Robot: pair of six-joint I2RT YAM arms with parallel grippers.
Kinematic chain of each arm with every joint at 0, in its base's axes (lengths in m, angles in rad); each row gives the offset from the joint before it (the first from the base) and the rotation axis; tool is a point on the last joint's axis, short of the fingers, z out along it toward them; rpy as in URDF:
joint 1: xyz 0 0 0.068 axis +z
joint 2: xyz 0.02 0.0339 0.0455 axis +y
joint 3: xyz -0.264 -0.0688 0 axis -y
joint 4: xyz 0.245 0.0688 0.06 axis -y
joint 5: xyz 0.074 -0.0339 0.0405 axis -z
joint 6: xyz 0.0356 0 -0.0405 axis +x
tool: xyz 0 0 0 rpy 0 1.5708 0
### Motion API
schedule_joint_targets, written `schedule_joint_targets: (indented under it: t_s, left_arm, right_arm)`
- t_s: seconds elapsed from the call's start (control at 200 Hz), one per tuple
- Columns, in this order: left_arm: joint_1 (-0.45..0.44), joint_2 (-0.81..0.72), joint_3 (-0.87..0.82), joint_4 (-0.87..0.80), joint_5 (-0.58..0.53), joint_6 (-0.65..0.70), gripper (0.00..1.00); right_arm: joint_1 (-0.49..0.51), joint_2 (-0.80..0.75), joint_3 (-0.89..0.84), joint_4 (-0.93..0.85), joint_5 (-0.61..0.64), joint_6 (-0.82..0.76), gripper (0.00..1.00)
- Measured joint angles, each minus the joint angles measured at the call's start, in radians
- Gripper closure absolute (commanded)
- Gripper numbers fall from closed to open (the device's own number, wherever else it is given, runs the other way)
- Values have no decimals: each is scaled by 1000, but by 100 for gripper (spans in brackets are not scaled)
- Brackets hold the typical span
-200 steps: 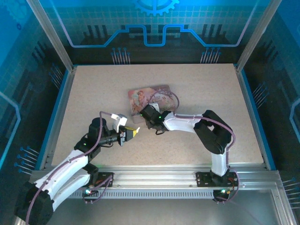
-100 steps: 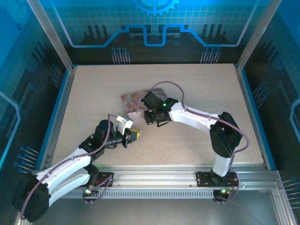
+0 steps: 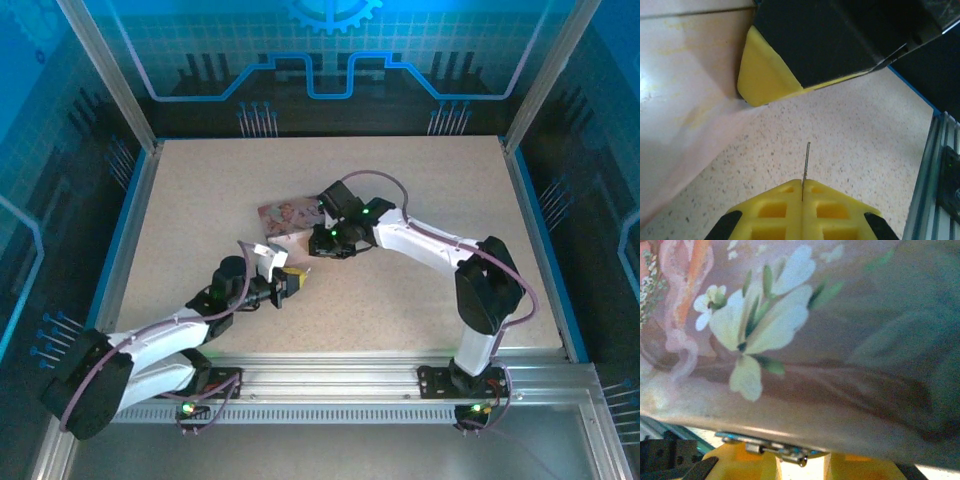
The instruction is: Unlock the padlock with the key
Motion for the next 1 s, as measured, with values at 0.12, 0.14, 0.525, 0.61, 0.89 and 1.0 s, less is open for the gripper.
schedule_joint_targets:
  t_s: [0.12, 0.14, 0.525, 0.61, 0.89, 1.0]
  left_arm:
    - [-1, 54, 0, 63, 0, -19, 100]
    - [-1, 63, 0, 71, 0, -24, 100]
    - [61, 117, 0, 206, 66, -102, 100]
    - [76, 117, 0, 222, 86, -113, 100]
    - [93, 153, 0, 278, 150, -124, 100]
    - [95, 185, 0, 314, 165, -142, 100]
  right_arm:
    - [-12, -14, 0, 2, -31, 19, 100]
    - [-14, -17, 0, 2, -36, 21, 100]
    - [-31, -76, -38, 20, -121, 63, 100]
    - [-37, -90, -52, 24, -130, 64, 100]
    - [-48, -105, -64, 53, -171, 81, 100]
    - [-49, -106, -64, 56, -181, 86, 100]
